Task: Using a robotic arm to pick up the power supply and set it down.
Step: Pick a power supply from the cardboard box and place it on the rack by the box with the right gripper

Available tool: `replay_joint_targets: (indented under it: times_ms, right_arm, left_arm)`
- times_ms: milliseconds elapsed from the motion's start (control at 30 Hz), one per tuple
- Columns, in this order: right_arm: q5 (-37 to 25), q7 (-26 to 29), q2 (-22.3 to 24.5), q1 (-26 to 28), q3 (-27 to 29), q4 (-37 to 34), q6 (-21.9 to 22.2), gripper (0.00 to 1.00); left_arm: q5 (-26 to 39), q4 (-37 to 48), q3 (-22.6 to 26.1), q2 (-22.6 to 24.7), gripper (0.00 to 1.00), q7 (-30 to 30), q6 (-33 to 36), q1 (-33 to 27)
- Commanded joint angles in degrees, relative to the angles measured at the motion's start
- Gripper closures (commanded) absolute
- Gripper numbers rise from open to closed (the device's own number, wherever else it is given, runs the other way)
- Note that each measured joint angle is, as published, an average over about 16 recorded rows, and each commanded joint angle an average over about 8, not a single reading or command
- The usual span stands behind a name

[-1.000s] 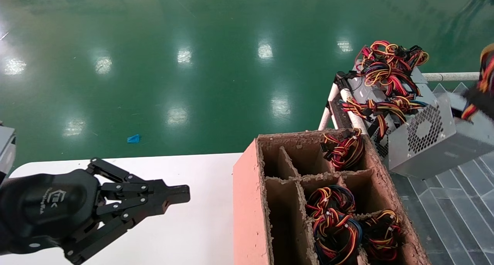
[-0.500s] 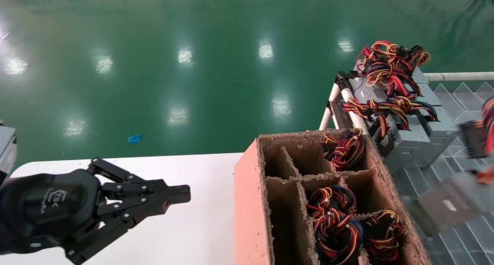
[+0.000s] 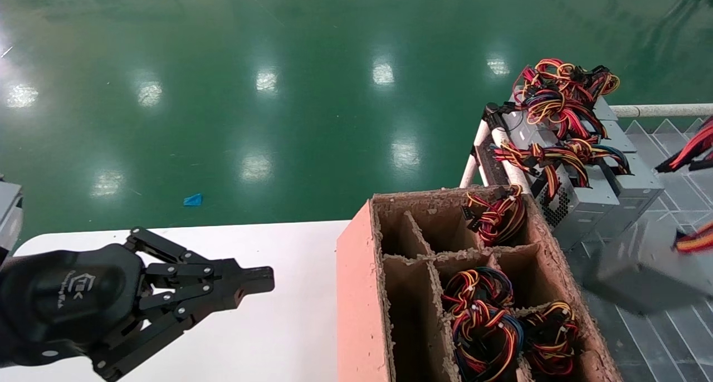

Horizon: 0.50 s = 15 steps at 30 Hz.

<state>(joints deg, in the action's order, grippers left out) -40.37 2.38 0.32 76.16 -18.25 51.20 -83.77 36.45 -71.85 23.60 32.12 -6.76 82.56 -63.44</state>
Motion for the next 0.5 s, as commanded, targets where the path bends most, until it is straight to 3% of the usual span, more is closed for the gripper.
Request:
replay_joint_targets:
  times_ms: [33,500]
  right_arm:
    - [0.88,-1.28,-0.6,-0.33,-0.83,-1.08,0.49,1.0]
    - [11.29,-11.44,-5.41,-7.28,-1.53,-4.85,9.32,1.0]
  left_arm:
    - [0.0,0.0,0.0,0.0,1.0,0.0,0.0,0.0]
    - [0.0,0.0,0.0,0.0,1.0,0.0,0.0,0.0]
